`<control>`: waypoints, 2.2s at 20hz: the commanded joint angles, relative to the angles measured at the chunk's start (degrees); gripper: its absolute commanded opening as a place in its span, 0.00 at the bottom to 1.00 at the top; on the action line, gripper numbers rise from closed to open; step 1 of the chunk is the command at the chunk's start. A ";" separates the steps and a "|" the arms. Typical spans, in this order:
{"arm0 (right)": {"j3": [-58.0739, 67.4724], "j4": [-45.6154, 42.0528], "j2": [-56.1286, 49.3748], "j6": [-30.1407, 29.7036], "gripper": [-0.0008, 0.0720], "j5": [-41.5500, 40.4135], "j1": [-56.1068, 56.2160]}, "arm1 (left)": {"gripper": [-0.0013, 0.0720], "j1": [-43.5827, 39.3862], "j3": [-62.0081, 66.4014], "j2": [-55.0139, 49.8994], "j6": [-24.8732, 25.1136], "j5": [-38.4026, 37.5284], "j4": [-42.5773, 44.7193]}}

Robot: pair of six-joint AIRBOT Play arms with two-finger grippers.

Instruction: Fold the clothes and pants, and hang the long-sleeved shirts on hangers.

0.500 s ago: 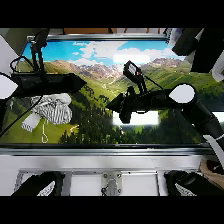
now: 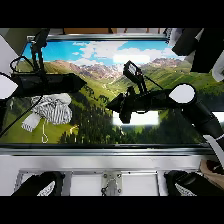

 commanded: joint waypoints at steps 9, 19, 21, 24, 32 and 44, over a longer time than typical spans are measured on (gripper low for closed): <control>-0.04 0.00 -0.04 0.00 0.04 0.02 0.04 | 1.00 8.20 -0.02 -5.16 -3.80 -1.99 23.34; -0.04 0.00 -0.04 0.00 0.04 0.02 0.07 | 1.00 19.43 -14.51 -27.23 -6.32 3.41 30.32; -0.04 0.00 -0.04 0.00 0.04 0.02 0.04 | 1.00 18.05 -15.02 -29.99 -6.58 4.09 30.25; -0.04 0.00 -0.07 0.00 0.04 0.02 0.07 | 0.71 14.86 -14.97 -31.01 -6.56 5.05 30.36; -0.04 7.10 -0.04 0.02 0.04 0.15 0.11 | 0.03 -1.16 0.92 -22.03 -6.01 0.02 29.94; 0.00 -13.77 12.98 24.44 0.03 -11.06 -24.41 | 0.37 -33.00 17.22 -29.40 -9.09 9.86 29.97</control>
